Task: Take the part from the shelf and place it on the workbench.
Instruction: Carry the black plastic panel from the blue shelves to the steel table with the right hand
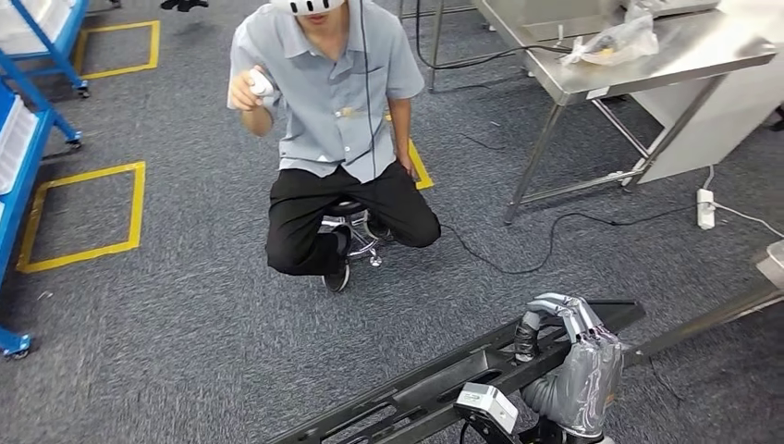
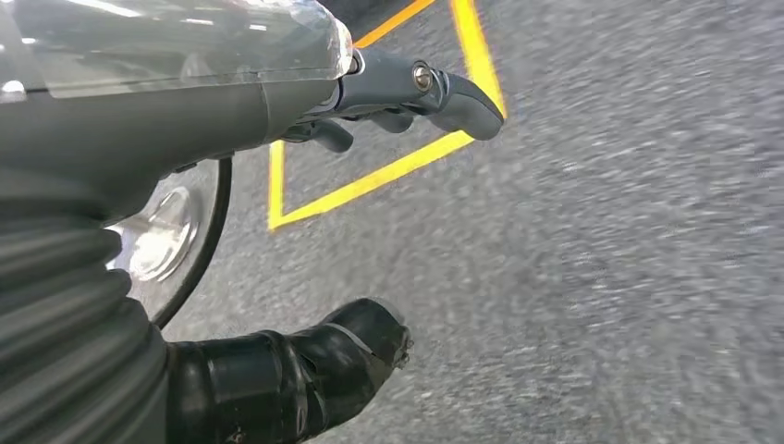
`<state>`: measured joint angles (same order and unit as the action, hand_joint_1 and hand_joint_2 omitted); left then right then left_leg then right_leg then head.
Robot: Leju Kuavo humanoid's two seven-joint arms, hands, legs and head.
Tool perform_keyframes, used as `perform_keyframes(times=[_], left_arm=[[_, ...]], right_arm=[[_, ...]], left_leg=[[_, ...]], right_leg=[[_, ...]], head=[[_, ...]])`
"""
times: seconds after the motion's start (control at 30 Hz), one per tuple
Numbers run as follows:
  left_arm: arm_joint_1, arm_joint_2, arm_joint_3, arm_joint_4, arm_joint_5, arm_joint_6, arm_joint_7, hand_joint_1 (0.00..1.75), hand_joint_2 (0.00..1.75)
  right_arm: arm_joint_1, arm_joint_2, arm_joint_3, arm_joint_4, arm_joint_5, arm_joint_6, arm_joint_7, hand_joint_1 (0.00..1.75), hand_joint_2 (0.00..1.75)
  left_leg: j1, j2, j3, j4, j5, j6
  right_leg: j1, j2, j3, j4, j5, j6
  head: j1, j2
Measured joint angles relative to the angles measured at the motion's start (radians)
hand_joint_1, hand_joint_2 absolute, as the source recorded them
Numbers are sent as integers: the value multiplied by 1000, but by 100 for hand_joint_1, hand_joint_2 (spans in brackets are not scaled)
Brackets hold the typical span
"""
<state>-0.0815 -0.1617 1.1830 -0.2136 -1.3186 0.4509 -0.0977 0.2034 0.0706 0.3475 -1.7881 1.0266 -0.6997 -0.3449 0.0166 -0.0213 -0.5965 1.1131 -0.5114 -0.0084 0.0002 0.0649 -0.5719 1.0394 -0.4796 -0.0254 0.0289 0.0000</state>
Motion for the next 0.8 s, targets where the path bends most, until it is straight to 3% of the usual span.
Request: perform_keyframes(times=[0.03, 0.1, 0.13, 0.2, 0.27, 0.33, 0.37, 0.4, 0.47, 0.5, 0.57, 0.6, 0.67, 0.7, 0.73, 0.8], left_arm=[[0, 0, 0, 0, 0, 0, 0, 0, 175], [-1, 0, 0, 0, 0, 0, 0, 0, 175], [-3, 0, 0, 0, 0, 0, 0, 0, 175], [-5, -1, 0, 0, 0, 0, 0, 0, 175], [-3, -2, 0, 0, 0, 1, 0, 0, 175], [-1, -2, 0, 0, 0, 1, 1, 0, 175], [0, -2, 0, 0, 0, 1, 1, 0, 175], [0, -2, 0, 0, 0, 1, 1, 0, 175], [-1, -3, 0, 0, 0, 2, 2, 0, 175], [-1, -5, 0, 0, 0, 2, 2, 0, 175], [0, -8, 0, 0, 0, 4, 2, 0, 175], [0, -9, 0, 0, 0, 5, 2, 0, 175], [-1, -11, 0, 0, 1, 7, 2, 0, 175], [-2, -12, 0, 0, 0, 8, 3, 0, 175], [-2, -13, 0, 0, 0, 10, 3, 0, 175], [-1, -13, 0, 0, 0, 12, 4, 0, 175]], right_arm=[[0, 0, 0, -1, -1, 0, 0, 175, 175], [2, 0, 0, -2, -1, 0, 0, 175, 175], [4, 0, -1, -3, -1, 0, 0, 175, 175], [6, 0, -3, -5, -1, 0, 0, 175, 175], [7, 0, -5, -6, -1, 0, 0, 175, 175], [7, 0, -8, -7, -2, 0, 0, 175, 175], [8, 0, -9, -7, -3, 0, -1, 175, 175], [9, 0, -10, -7, -4, 0, -2, 175, 175], [9, 0, -13, -9, -8, 0, -5, 175, 175], [9, 0, -14, -10, -11, 0, -6, 175, 175], [10, 0, -15, -13, -17, 0, -9, 175, 175], [11, -1, -16, -15, -22, 0, -10, 175, 175], [17, -1, -19, -20, -30, 0, -17, 175, 175], [20, -1, -21, -23, -33, 0, -21, 175, 175], [21, 0, -23, -26, -36, 0, -26, 175, 175], [23, 0, -26, -28, -39, 0, -30, 175, 175]], left_leg=[[1, -15, 19, -43, 14, 2], [-1, -27, 29, -68, 14, 9], [-1, -21, 30, -70, 17, 15], [0, -4, 34, -79, 22, 28], [1, 14, 37, -85, 24, 38], [-1, 32, 37, -85, 22, 43], [-1, 41, 38, -85, 20, 44], [-1, 50, 39, -85, 18, 44], [-2, 66, 47, -85, 13, 41], [-3, 73, 51, -85, 10, 39], [-6, 86, 55, -85, 5, 31], [-8, 94, 56, -86, 4, 27], [-8, 107, 59, -86, -2, 18], [-7, 99, 58, -76, -11, 14], [-7, 84, 48, -49, -30, 10], [-5, 45, -4, 62, -88, 5]], right_leg=[[0, 8, -4, 6, -3, 6], [0, 22, -12, 12, -4, 16], [-1, 28, -14, 11, -3, 21], [-1, 10, -21, 28, -15, 30], [-2, -33, -60, 113, -64, 39], [-6, -52, -123, 238, -116, 47], [-8, -54, -143, 275, -122, 49], [-9, -55, -144, 274, -109, 50], [-7, -69, -92, 168, -41, 43], [-1, -90, -58, 101, -14, 37], [12, -123, -18, 14, 8, 24], [17, -127, -16, 6, 4, 20], [14, -110, -15, -4, 7, 12], [10, -100, -11, -11, 10, 6], [5, -92, -6, -18, 13, 0], [1, -75, -2, -22, 15, -8]], head=[[0, 0], [1, 0], [1, 0], [2, 0], [3, 0], [3, 0], [3, 0], [3, 0], [3, 0], [3, 0], [3, 0], [3, 0], [2, 0], [2, 0], [2, 0], [-1, 0]])
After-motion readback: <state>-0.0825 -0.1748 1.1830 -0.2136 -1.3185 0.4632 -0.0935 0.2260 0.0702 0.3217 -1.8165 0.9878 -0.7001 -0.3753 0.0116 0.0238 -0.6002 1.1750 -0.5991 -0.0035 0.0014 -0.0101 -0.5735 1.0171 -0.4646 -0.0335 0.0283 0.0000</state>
